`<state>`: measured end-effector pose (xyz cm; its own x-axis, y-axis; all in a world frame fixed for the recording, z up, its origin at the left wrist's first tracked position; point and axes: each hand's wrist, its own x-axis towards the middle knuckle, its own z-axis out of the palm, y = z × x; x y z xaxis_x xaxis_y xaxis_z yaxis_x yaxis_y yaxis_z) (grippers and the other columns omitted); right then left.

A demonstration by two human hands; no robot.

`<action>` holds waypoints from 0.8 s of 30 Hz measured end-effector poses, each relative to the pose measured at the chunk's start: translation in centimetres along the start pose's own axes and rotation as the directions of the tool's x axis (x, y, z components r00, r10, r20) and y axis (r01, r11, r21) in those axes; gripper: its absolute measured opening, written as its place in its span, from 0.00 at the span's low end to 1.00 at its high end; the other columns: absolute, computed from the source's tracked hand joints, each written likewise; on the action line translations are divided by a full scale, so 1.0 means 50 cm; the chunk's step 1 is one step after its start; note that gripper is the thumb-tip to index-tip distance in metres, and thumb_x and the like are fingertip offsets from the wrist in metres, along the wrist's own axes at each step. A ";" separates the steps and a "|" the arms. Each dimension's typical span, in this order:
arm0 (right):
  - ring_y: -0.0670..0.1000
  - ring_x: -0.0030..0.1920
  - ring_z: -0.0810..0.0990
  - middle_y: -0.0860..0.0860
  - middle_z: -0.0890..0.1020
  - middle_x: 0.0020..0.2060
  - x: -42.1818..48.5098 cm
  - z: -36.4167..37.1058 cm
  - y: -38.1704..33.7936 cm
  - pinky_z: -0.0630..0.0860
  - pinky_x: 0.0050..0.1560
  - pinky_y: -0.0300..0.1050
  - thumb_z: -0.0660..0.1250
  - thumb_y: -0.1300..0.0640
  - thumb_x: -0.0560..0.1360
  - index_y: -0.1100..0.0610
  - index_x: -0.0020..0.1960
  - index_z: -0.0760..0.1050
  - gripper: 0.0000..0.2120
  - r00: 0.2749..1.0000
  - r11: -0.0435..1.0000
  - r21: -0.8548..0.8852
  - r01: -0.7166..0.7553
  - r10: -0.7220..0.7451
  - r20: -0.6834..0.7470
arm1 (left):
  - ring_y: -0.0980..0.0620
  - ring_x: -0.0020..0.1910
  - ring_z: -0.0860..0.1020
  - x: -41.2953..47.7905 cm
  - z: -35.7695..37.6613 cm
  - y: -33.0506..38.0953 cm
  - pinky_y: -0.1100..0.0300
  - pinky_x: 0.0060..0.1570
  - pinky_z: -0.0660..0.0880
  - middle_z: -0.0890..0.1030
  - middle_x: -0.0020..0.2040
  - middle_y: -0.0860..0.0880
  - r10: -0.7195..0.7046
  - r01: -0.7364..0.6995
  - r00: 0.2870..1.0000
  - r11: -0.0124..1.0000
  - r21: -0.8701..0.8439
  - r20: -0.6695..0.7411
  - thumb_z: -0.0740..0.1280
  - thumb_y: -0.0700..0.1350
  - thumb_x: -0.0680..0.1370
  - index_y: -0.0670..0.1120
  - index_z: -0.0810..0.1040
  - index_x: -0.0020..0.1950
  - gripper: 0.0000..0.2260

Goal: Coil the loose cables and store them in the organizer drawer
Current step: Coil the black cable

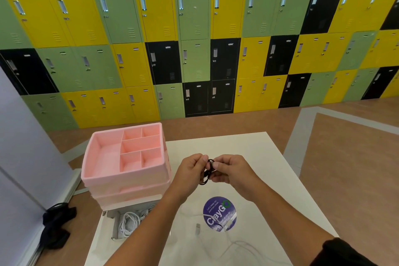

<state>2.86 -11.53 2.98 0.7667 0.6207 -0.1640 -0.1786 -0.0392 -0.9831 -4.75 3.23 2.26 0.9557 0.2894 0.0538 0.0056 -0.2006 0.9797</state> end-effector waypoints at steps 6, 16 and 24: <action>0.54 0.40 0.83 0.60 0.85 0.42 -0.001 -0.003 0.003 0.79 0.43 0.45 0.65 0.66 0.80 0.65 0.49 0.81 0.07 0.999 0.999 0.045 -0.026 0.027 -0.023 | 0.55 0.30 0.71 0.007 0.010 -0.004 0.58 0.33 0.69 0.76 0.31 0.52 0.054 -0.047 0.995 0.995 0.083 -0.086 0.62 0.46 0.84 0.44 0.78 0.39 0.15; 0.54 0.39 0.82 0.59 0.84 0.39 -0.007 0.018 0.012 0.79 0.45 0.48 0.61 0.65 0.82 0.66 0.54 0.77 0.07 0.996 0.968 0.238 -0.078 0.086 -0.026 | 0.58 0.30 0.75 0.013 0.009 0.005 0.65 0.32 0.73 0.80 0.30 0.53 0.051 -0.039 0.979 0.997 0.062 -0.198 0.70 0.45 0.79 0.45 0.87 0.42 0.09; 0.53 0.41 0.82 0.57 0.81 0.38 -0.011 0.037 0.006 0.80 0.46 0.48 0.72 0.57 0.77 0.62 0.53 0.76 0.10 0.995 0.994 0.058 -0.097 0.098 -0.016 | 0.53 0.25 0.75 0.005 0.013 0.006 0.61 0.26 0.73 0.79 0.28 0.50 0.011 -0.008 0.966 1.000 0.014 -0.258 0.70 0.43 0.79 0.43 0.85 0.41 0.09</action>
<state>1.26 -10.42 2.93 0.7551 0.6017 -0.2605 -0.2874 -0.0533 -0.9563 -4.29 2.63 2.42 0.8476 0.5185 0.1126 0.0026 -0.2162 0.9763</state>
